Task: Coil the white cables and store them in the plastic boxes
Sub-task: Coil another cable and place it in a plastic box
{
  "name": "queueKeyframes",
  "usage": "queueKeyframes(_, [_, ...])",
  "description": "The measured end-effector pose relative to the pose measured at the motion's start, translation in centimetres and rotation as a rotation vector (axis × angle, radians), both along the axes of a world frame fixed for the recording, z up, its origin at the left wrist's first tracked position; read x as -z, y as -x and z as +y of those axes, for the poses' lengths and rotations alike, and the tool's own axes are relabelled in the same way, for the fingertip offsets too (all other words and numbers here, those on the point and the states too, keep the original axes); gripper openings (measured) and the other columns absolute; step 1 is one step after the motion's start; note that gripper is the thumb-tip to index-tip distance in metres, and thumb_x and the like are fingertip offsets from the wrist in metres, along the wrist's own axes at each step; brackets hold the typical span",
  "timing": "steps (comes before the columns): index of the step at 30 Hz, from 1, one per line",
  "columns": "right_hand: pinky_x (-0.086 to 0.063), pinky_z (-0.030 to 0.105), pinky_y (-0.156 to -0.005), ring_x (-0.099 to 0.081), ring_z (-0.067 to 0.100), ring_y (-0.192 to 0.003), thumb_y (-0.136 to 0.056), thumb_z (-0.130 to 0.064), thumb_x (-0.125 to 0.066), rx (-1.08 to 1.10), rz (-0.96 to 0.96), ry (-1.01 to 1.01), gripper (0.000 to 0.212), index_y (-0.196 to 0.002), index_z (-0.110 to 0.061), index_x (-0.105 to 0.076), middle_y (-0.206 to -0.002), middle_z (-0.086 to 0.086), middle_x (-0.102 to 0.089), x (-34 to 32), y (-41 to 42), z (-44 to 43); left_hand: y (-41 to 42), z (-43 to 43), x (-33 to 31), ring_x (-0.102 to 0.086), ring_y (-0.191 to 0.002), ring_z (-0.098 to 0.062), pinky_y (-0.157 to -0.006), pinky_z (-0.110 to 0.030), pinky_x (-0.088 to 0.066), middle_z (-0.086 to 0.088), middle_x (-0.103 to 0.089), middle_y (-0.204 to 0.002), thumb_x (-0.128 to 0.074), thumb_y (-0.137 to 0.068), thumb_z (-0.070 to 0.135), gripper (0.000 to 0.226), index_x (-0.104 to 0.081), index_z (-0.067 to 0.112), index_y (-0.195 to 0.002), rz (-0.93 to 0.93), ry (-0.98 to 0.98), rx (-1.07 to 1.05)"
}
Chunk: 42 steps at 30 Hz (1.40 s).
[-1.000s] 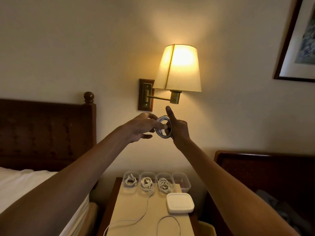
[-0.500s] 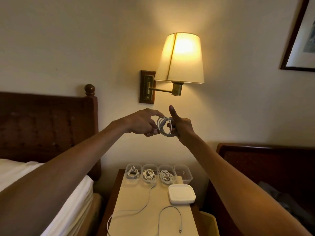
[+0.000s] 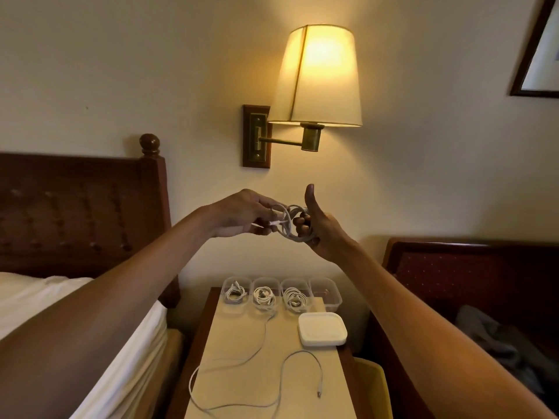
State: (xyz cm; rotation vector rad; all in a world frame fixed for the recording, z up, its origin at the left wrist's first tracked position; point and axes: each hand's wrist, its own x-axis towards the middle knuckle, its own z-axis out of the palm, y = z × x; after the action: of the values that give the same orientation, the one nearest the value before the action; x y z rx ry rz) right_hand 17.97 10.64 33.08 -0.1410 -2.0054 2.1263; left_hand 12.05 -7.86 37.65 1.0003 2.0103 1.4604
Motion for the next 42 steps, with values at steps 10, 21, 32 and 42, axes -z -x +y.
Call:
queueKeyframes(10, [-0.041, 0.019, -0.057, -0.051, 0.010, -0.065, -0.072, -0.050, -0.078, -0.216, 0.140, -0.059, 0.057, -0.101, -0.002, -0.066, -0.075, 0.000, -0.061, 0.6, 0.2, 0.9, 2.0, 0.3, 0.5, -0.069, -0.096, -0.026, -0.074, -0.029, -0.059, -0.018, -0.069, -0.110, -0.066, -0.082, 0.003, 0.031, -0.068, 0.006, -0.113, -0.276, -0.109, 0.075])
queueKeyframes(21, [-0.053, 0.020, -0.074, -0.067, 0.015, -0.080, -0.080, -0.010, -0.074, -0.208, 0.174, -0.144, 0.031, -0.110, -0.005, -0.065, -0.089, 0.007, -0.069, 1.4, 0.1, 0.7, 2.3, 1.7, 0.9, -0.059, -0.096, -0.025, -0.077, -0.030, -0.050, -0.017, -0.066, -0.105, -0.065, -0.089, 0.005, 0.027, -0.069, 0.000, -0.115, -0.064, 0.036, -0.087])
queueKeyframes(32, [-0.049, 0.017, -0.067, -0.056, 0.012, -0.075, -0.096, -0.010, -0.039, -0.068, 0.201, 0.097, 0.023, -0.096, 0.000, -0.060, -0.082, 0.008, -0.061, 1.4, 0.3, 0.6, 2.7, 0.8, 1.4, -0.066, -0.098, -0.028, -0.080, -0.033, -0.056, -0.021, -0.065, -0.120, -0.068, -0.085, 0.002, 0.047, -0.057, 0.010, -0.131, -0.081, -0.063, 0.023])
queueKeyframes(42, [-0.046, 0.034, -0.101, -0.062, 0.023, -0.103, -0.104, -0.020, -0.036, -0.212, 0.099, 0.311, 0.037, -0.128, 0.001, -0.054, -0.110, 0.015, -0.066, 1.3, 0.5, 1.3, 3.2, 0.6, 3.4, -0.064, -0.095, -0.023, -0.083, -0.033, -0.054, -0.011, -0.069, -0.109, -0.072, -0.077, 0.010, 0.053, -0.061, 0.008, -0.129, -0.202, -0.085, 0.068])
